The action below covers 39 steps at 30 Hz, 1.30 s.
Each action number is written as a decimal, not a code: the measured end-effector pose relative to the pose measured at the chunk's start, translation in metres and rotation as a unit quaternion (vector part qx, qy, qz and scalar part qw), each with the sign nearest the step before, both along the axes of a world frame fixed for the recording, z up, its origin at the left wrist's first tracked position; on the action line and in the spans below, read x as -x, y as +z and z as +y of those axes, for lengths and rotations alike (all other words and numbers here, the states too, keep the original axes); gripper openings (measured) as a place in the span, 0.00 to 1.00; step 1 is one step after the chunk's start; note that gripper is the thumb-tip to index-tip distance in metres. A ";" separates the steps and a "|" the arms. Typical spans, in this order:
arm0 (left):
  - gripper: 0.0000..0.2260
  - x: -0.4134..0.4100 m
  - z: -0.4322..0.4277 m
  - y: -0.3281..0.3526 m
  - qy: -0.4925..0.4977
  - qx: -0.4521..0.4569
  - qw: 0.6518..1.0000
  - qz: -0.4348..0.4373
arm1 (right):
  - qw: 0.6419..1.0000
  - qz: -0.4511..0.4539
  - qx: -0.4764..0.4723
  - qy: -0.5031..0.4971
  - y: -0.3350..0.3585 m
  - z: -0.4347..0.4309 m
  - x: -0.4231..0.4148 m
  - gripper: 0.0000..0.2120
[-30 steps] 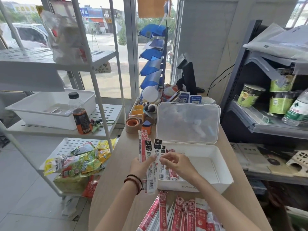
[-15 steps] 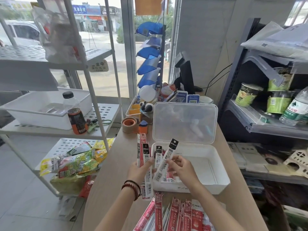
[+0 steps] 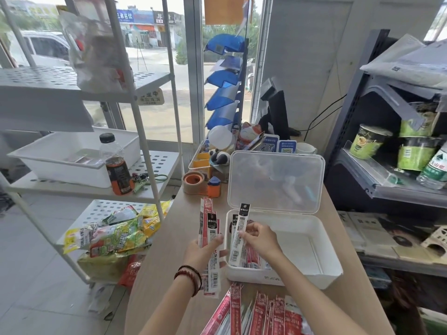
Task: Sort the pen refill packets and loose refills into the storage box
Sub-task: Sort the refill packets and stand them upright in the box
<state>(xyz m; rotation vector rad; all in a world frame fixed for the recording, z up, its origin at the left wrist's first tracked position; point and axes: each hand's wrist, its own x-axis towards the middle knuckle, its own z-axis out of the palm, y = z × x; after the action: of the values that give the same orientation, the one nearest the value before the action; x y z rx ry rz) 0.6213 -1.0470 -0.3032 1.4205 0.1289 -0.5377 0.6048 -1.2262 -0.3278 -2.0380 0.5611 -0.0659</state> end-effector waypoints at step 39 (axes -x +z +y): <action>0.14 -0.008 0.008 -0.007 0.020 -0.082 0.996 -0.040 | 0.985 -0.054 0.038 0.161 0.029 0.035 0.037 0.22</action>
<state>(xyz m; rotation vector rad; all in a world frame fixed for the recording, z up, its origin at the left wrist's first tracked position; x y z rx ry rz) 0.6290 -1.0392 -0.3102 1.5938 0.1401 -0.4453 0.5679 -1.1912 -0.2984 -2.1610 0.1605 -0.0041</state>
